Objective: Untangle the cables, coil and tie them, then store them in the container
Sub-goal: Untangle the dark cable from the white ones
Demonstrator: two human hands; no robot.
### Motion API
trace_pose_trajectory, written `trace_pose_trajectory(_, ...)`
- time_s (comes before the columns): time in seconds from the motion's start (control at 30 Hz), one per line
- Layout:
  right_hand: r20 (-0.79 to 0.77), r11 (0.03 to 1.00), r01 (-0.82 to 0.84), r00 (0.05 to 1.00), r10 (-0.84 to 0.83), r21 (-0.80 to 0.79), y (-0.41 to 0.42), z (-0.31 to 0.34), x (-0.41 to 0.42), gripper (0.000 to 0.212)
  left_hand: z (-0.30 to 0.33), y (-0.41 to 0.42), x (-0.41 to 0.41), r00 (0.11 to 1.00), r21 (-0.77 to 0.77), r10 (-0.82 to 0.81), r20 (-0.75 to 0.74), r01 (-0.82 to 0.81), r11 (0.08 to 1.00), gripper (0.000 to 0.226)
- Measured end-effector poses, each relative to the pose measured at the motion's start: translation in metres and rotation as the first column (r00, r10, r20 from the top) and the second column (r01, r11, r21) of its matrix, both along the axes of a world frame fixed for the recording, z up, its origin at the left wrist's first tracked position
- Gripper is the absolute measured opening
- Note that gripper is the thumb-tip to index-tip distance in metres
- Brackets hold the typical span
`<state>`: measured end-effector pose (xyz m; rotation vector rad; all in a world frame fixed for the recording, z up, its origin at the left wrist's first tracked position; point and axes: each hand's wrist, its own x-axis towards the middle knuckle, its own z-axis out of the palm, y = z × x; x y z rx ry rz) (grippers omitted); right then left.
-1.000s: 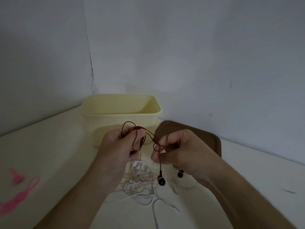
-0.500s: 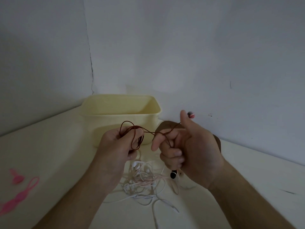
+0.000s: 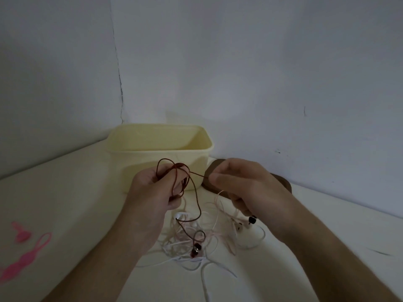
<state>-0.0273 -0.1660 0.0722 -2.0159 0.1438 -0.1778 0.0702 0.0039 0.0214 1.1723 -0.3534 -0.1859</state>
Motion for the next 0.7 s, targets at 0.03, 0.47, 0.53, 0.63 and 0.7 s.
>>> trace_pose_trajectory(0.03,0.004,1.000,-0.014,1.000,0.014,-0.017,0.001,-0.001,0.002,0.018,0.001,0.000,-0.001,1.000,0.011,0.000,0.007,0.000,1.000,0.030)
trace_pose_trajectory(0.47,-0.025,0.991,-0.123,0.992,0.125,0.058,0.008,-0.019,0.014,0.019,-0.001,-0.001,-0.010,0.976,0.280,-0.006,0.216,-0.056,0.958,0.018)
trace_pose_trajectory(0.53,-0.038,0.986,-0.063,0.997,0.069,0.152,0.001,-0.012,0.012,0.031,-0.003,-0.001,-0.009,0.980,0.294,-0.020,0.199,-0.040,0.955,0.019)
trace_pose_trajectory(0.63,0.017,0.948,-0.061,0.998,0.058,0.311,-0.005,-0.002,0.007,0.034,-0.002,0.001,-0.009,0.986,0.221,-0.059,0.158,0.023,0.975,0.017)
trace_pose_trajectory(0.7,0.046,0.922,-0.045,0.999,0.030,0.384,-0.008,0.003,0.005,0.039,-0.002,0.002,-0.006,0.985,0.165,-0.099,0.140,0.075,0.983,0.020)
